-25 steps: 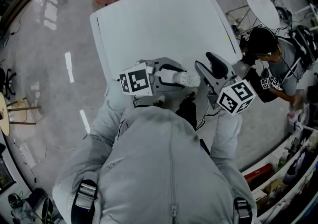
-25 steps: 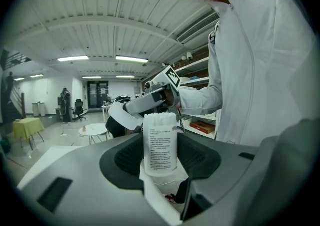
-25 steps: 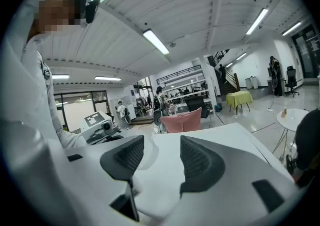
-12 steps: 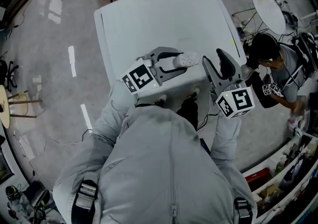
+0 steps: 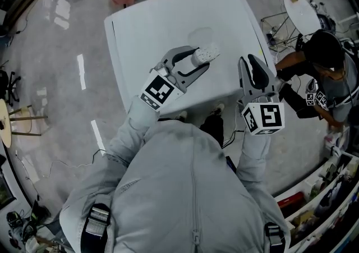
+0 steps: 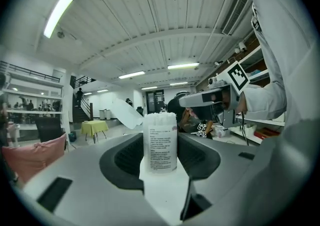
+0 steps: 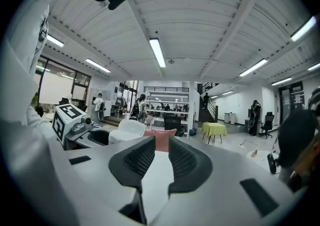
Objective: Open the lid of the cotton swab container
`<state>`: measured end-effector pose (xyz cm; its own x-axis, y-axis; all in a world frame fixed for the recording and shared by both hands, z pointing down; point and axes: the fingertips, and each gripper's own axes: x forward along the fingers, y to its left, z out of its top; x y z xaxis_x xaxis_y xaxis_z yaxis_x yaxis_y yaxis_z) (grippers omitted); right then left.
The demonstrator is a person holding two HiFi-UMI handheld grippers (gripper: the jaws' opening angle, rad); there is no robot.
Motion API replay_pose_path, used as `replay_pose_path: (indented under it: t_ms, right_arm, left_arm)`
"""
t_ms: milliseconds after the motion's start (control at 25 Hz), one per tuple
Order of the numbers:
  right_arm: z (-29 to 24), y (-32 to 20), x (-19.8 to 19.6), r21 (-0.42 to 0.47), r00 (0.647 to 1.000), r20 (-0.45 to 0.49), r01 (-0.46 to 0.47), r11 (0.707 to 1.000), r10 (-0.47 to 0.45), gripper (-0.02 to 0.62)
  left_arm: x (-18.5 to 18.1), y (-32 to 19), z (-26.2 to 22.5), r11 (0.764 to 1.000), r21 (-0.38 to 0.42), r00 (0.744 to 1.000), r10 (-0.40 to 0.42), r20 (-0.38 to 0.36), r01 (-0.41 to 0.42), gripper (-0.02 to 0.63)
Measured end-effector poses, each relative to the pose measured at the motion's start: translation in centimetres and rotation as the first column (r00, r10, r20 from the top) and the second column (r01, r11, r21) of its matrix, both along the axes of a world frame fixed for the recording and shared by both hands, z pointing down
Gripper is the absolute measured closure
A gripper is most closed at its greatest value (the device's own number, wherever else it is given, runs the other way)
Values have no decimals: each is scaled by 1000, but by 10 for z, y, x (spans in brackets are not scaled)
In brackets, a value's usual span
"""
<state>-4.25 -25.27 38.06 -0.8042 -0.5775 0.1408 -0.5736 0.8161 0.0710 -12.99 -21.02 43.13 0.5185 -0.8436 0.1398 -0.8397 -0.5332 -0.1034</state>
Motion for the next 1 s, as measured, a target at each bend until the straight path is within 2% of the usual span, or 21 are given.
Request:
replay_pose_path:
  t_ms: [200,560,1000]
  right_arm:
    - [-9,-13,5,-13,998,57,-40,999,41,545]
    - [-7,-10,-16,16,1000,-4,-19,1000,19,560]
    - [-6,-4,-10,23,999,-40,-8,1000,9,561]
  left_arm:
    - [-8,-4,-9,999,15,999,-48,-14,48,396]
    - [-40,-10,-21,983,50,984,-175,-35,177,397]
    - [-34,-6,-27,984,66,986,-165,-30,167,397]
